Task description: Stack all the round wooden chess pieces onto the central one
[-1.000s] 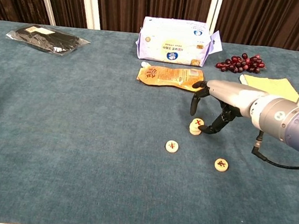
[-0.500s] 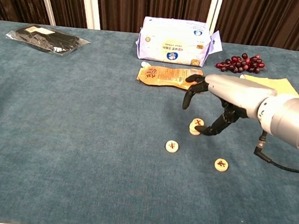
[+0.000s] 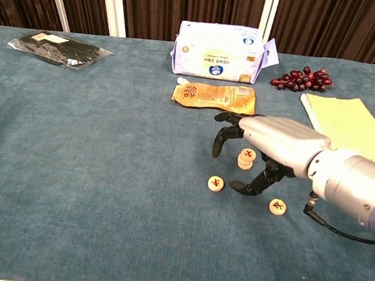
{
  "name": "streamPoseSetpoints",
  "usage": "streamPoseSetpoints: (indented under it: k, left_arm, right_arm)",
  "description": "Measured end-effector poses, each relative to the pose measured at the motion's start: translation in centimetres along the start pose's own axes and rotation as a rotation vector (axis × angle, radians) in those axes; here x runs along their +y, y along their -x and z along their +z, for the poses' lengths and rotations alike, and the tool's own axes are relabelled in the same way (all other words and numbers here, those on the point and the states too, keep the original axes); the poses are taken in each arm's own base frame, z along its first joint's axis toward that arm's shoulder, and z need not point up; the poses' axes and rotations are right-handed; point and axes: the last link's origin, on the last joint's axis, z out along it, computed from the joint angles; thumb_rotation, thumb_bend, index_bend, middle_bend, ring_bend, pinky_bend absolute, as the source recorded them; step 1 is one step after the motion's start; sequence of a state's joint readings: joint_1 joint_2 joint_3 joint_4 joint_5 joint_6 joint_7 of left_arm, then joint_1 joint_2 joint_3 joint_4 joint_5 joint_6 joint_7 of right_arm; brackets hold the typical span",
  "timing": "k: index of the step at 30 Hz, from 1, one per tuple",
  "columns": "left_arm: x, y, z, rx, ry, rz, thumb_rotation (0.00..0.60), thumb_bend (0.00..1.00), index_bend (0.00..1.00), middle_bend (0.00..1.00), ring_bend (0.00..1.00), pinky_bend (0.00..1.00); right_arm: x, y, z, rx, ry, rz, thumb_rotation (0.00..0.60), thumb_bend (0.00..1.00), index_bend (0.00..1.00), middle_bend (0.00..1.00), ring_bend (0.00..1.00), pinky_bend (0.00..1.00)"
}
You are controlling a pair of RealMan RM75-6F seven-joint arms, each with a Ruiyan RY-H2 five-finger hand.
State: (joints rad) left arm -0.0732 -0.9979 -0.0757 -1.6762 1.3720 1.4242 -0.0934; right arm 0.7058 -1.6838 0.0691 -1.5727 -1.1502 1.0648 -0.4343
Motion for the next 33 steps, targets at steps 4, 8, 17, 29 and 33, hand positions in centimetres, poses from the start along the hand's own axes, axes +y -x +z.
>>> streamPoseSetpoints:
  k: [4,8,17,29,33]
  left_arm:
    - [0.0,0.0,0.0,-0.001,0.001,0.002,0.600,0.49,0.16,0.00,0.00,0.00]
    - [0.0,0.0,0.0,-0.002,0.000,0.001,0.600,0.49,0.16,0.00,0.00,0.00]
    - [0.0,-0.1,0.0,0.006,0.000,-0.003,0.600,0.49,0.16,0.00,0.00,0.00]
    - [0.0,-0.1,0.1,0.007,0.000,-0.001,0.600,0.49,0.16,0.00,0.00,0.00]
    - [0.0,0.0,0.0,0.006,0.002,0.001,0.600,0.49,0.16,0.00,0.00,0.00]
  right_arm:
    - [-0.3,0.6,0.3,0.006,-0.004,-0.001,0.600,0.41,0.35,0.00,0.00,0.00]
    - [-0.5,1.0,0.6,0.006,-0.007,-0.002,0.600,0.41,0.35,0.00,0.00,0.00]
    - [-0.2,2.0,1.3,-0.018,0.008,0.009,0.600,0.41,0.37,0.00,0.00,0.00]
    - [0.3,2.6,2.0,-0.031,0.020,0.030,0.600,0.41,0.43,0.00,0.00,0.00]
    - [0.3,2.6,2.1,-0.032,0.019,0.030,0.600,0.41,0.44,0.00,0.00,0.00]
